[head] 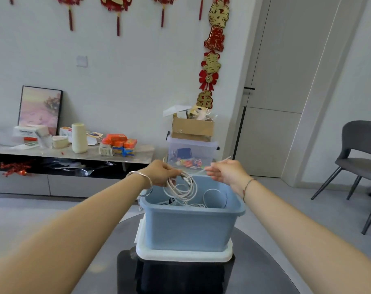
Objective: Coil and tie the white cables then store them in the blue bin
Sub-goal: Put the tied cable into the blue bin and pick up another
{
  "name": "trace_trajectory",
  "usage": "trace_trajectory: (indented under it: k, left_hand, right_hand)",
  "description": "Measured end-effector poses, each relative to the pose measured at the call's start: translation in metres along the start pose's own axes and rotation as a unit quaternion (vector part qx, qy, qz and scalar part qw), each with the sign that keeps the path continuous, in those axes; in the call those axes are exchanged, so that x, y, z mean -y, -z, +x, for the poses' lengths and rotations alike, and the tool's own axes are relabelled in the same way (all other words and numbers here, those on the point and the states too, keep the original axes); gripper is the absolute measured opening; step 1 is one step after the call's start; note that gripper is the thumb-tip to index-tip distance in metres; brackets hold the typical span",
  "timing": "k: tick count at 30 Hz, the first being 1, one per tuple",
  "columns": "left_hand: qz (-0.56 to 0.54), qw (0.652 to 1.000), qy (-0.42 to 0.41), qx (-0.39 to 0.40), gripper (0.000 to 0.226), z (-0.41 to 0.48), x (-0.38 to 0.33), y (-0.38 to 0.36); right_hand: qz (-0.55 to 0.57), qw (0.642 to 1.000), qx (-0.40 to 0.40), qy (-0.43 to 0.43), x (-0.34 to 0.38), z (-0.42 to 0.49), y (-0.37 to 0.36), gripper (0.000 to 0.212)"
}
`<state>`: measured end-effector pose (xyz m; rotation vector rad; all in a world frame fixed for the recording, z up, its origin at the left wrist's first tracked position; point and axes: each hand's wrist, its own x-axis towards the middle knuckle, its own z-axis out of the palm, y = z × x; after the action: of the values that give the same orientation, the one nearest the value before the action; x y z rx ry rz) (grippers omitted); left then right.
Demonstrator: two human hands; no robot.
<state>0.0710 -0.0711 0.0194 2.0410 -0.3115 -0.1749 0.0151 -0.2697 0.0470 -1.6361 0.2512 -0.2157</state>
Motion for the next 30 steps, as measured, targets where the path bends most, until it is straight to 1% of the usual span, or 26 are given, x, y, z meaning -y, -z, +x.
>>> trace_trajectory:
  k: [2,5,7,9,11,12,14,16,17,19,21,22,24,25,26,28,29,30]
  left_hand:
    - [0.059,0.998,0.01,0.01,0.031,0.015,0.024,-0.006]
    - [0.139,0.99,-0.006,0.009,0.026,0.033,0.043,-0.013]
    - [0.19,0.981,-0.029,-0.004,0.024,0.041,0.044,-0.017]
    - [0.212,0.977,-0.035,0.01,0.022,0.045,0.044,-0.021]
    - [0.225,0.973,-0.036,0.034,0.021,0.047,0.05,-0.027]
    - [0.237,0.97,-0.04,0.033,0.023,0.047,0.053,-0.029]
    - [0.242,0.968,-0.06,0.009,0.027,0.046,0.055,-0.032]
    - [0.214,0.972,-0.093,-0.031,0.029,0.042,0.048,-0.032]
    - [0.206,0.971,-0.108,-0.051,0.029,0.039,0.042,-0.03]
    - [0.207,0.966,-0.135,-0.072,0.03,0.033,0.035,-0.025]
    - [0.228,0.96,-0.146,-0.064,0.036,0.029,0.036,-0.019]
    - [0.239,0.958,-0.145,-0.059,0.042,0.027,0.039,-0.015]
    - [0.255,0.957,-0.123,-0.056,0.062,0.023,0.047,-0.008]
    - [0.266,0.956,-0.11,-0.061,0.074,0.021,0.051,-0.006]
    - [0.279,0.953,-0.094,-0.072,0.085,0.017,0.055,-0.003]
    - [0.279,0.954,-0.05,-0.1,0.096,0.012,0.06,0.001]
    - [0.257,0.96,-0.023,-0.108,0.096,0.008,0.062,0.002]
    - [0.22,0.969,0.007,-0.11,0.096,0.003,0.064,0.003]
  right_hand:
    - [-0.041,0.998,0.005,-0.048,-0.023,0.016,-0.001,0.017]
    - [-0.152,0.983,0.025,-0.103,-0.053,0.036,-0.001,0.015]
    - [-0.218,0.967,0.049,-0.122,-0.067,0.045,-0.001,0.016]
    - [-0.296,0.945,0.069,-0.122,-0.076,0.049,-0.002,0.02]
    - [-0.375,0.917,0.087,-0.106,-0.081,0.051,-0.004,0.026]
    - [-0.396,0.908,0.095,-0.098,-0.083,0.052,-0.005,0.028]
    - [-0.418,0.9,0.103,-0.066,-0.083,0.053,-0.004,0.023]
    - [-0.459,0.884,0.086,0.002,-0.079,0.052,-0.002,0.014]
    - [-0.475,0.876,0.066,0.041,-0.077,0.051,-0.001,0.015]
    - [-0.464,0.879,0.026,0.107,-0.071,0.048,0.001,0.018]
    - [-0.438,0.887,0.0,0.144,-0.067,0.044,0.003,0.019]
    - [-0.432,0.889,-0.006,0.154,-0.066,0.044,0.006,0.018]
    - [-0.432,0.887,-0.011,0.163,-0.067,0.04,0.015,0.015]
    - [-0.448,0.88,-0.015,0.159,-0.068,0.039,0.019,0.019]
    - [-0.475,0.867,-0.024,0.148,-0.068,0.036,0.025,0.029]
    - [-0.523,0.843,-0.049,0.116,-0.07,0.033,0.035,0.052]
    - [-0.524,0.843,-0.058,0.101,-0.071,0.03,0.041,0.06]
    - [-0.507,0.856,-0.061,0.082,-0.072,0.028,0.045,0.067]
